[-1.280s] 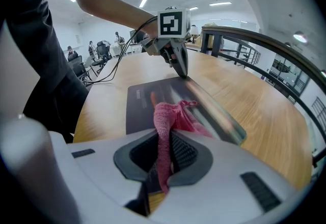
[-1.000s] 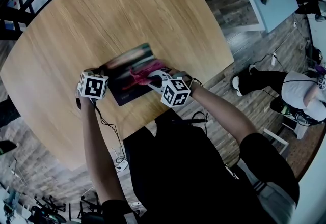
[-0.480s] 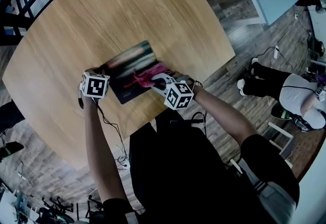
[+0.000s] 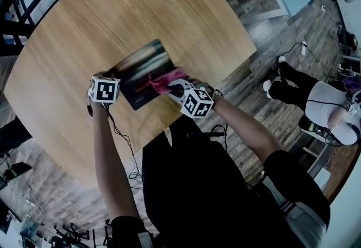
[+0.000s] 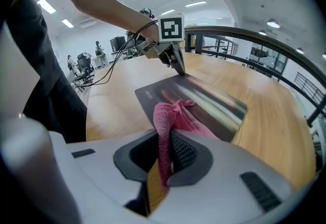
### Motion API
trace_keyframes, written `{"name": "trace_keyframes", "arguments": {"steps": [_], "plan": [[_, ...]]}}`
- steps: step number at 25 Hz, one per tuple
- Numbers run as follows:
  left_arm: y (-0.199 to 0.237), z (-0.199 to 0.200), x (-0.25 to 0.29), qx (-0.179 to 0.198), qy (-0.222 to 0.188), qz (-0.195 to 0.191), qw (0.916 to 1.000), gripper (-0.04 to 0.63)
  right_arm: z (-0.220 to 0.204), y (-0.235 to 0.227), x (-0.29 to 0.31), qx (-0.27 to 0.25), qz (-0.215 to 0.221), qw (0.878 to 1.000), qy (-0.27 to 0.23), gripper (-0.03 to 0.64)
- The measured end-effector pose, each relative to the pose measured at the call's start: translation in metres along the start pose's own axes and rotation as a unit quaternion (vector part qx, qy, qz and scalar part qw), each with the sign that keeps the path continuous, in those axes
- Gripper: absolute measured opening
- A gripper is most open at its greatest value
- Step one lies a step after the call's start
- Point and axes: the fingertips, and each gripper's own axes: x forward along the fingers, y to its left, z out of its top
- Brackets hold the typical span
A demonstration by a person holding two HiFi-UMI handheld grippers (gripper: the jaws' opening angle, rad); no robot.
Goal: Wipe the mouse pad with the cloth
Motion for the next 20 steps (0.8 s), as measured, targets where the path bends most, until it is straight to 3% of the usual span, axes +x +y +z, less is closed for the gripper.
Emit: {"name": "trace_keyframes", "arguments": {"steps": [10,20], "plan": [[0.002,-0.003,0.0,-0.023,-0.017,0.014,0.9995,0.026,-0.006,0.02,-0.001,0.038,-0.007,0.999,-0.007,0.054],[0.0,0.001,-0.003,-0.019,-0.028,0.033,0.9989,0.026,0.002,0.016,0.001,0.149,0.044,0.988,0.002,0.054]]}}
